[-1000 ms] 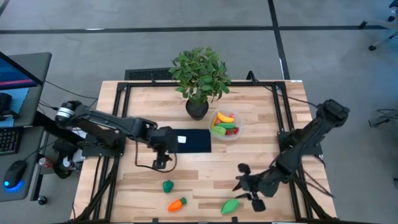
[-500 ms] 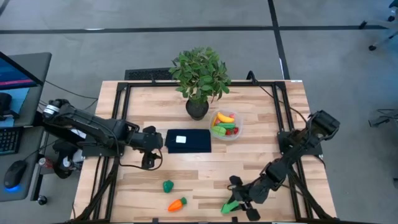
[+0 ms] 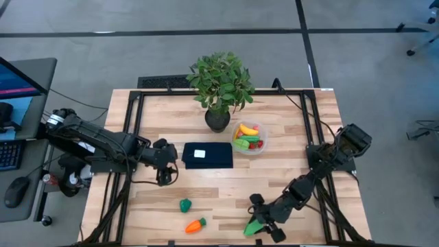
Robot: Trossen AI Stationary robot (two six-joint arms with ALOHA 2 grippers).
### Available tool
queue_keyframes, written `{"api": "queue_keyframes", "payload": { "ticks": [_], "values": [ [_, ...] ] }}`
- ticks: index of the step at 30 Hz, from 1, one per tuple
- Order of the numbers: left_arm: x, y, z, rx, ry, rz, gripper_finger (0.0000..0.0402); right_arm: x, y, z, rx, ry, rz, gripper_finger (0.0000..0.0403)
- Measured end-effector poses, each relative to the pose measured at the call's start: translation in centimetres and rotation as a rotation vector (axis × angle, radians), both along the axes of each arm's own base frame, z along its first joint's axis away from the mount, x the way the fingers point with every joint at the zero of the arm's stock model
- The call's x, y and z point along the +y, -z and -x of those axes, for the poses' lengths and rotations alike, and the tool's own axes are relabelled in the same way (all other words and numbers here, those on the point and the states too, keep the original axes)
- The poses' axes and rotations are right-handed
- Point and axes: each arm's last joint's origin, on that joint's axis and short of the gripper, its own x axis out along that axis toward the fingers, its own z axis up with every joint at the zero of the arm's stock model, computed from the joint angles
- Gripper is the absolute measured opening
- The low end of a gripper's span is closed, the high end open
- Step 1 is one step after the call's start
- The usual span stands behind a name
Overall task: Pick and placing Produce into tupperware
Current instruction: Put the green corn into the transparent container
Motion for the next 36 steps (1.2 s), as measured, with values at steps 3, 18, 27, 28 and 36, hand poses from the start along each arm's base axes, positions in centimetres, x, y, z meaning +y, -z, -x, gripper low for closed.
{"api": "queue_keyframes", "payload": {
  "ticks": [3, 18, 27, 28, 36],
  "values": [
    [0.0, 0.0, 0.0, -0.002, -0.019, -0.001, 0.0196, -0.2, 0.2, -0.1, 0.014, 0.004, 0.015, 0.0226],
    [0.1, 0.0, 0.0, -0.008, -0.044, -0.015, 0.0196, -0.1, 0.3, 0.2, -0.033, -0.101, 0.092, 0.0261],
    [0.1, 0.0, 0.0, -0.010, -0.049, -0.023, 0.0196, 0.0, 1.7, 0.1, -0.022, -0.138, 0.151, 0.0261],
    [0.1, 0.0, 0.0, -0.010, -0.050, -0.024, 0.0196, 0.1, 2.0, 0.0, -0.023, -0.143, 0.140, 0.0261],
    [0.2, 0.0, 0.0, -0.010, -0.052, -0.028, 0.0196, 0.4, 3.2, 0.0, 0.032, -0.127, 0.127, 0.0261]
  ]
}}
